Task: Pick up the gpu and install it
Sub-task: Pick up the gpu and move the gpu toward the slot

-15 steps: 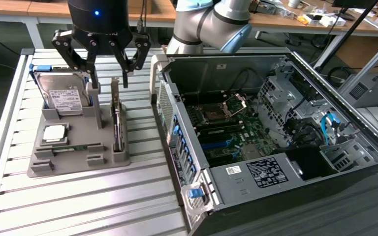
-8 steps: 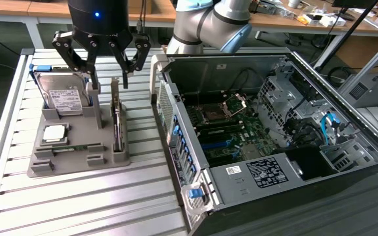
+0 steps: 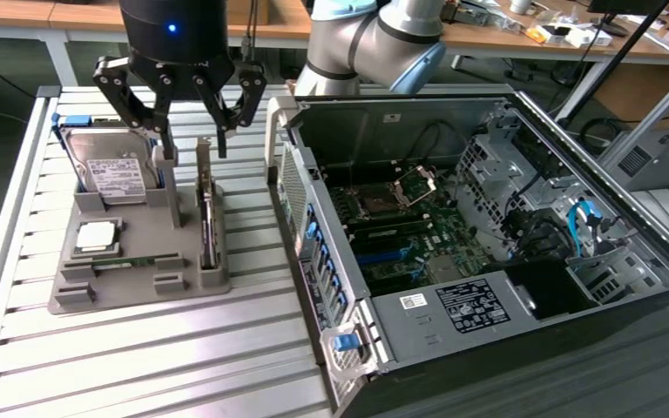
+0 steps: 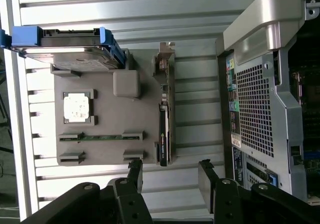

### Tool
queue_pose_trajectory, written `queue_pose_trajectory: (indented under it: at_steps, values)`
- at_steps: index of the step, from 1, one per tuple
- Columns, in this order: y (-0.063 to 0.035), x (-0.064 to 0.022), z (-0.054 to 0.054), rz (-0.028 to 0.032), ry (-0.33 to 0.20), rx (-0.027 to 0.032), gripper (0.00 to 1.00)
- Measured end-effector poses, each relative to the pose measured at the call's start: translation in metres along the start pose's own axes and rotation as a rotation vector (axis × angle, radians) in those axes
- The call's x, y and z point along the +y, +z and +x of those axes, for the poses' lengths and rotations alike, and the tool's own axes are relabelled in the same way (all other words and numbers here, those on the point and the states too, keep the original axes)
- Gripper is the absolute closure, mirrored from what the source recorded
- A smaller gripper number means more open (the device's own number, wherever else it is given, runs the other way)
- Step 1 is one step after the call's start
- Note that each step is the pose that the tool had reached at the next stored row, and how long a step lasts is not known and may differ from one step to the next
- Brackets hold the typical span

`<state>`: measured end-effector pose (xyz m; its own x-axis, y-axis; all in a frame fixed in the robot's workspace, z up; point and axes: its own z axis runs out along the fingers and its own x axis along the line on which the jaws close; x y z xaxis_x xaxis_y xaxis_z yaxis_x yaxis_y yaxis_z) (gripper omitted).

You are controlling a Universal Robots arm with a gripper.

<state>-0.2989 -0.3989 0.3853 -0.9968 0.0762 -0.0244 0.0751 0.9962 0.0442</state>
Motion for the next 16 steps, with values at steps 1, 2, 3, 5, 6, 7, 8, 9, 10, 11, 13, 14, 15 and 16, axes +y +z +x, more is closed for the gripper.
queue_pose_trajectory:
  at_steps: [1, 2, 3, 5, 6, 7, 8, 9, 10, 11, 13, 14, 15, 16]
  values:
    - [0.0003, 0.0, 0.0, 0.0, 0.0, 0.0, 0.43]
    - [0.0004, 0.0, 0.0, 0.0, 0.0, 0.0, 0.43]
    - [0.0006, 0.0, 0.0, 0.0, 0.0, 0.0, 0.43]
    - [0.0009, 0.0, 0.0, 0.0, 0.0, -0.0001, 0.43]
    - [0.0011, -0.0001, 0.0, 0.0, 0.0, 0.0, 0.43]
    - [0.0013, -0.0001, 0.0, 0.0, 0.0, 0.0, 0.43]
    - [0.0021, -0.0001, 0.0, 0.0, 0.0, 0.0, 0.43]
    - [0.0027, -0.0001, 0.0001, 0.0, 0.0, 0.0, 0.43]
    - [0.0029, -0.0001, 0.0001, 0.0, 0.0, 0.0, 0.43]
    - [0.0031, -0.0001, 0.0001, 0.0, 0.0, 0.0, 0.43]
    - [0.0036, -0.0002, 0.0001, 0.0, 0.0, 0.0, 0.43]
    - [0.0038, -0.0002, 0.0001, 0.0, 0.0, 0.0, 0.43]
    - [0.004, -0.0002, 0.0001, 0.0, 0.0, 0.0, 0.43]
    - [0.0041, -0.0002, 0.0001, 0.0, 0.0, -0.0001, 0.43]
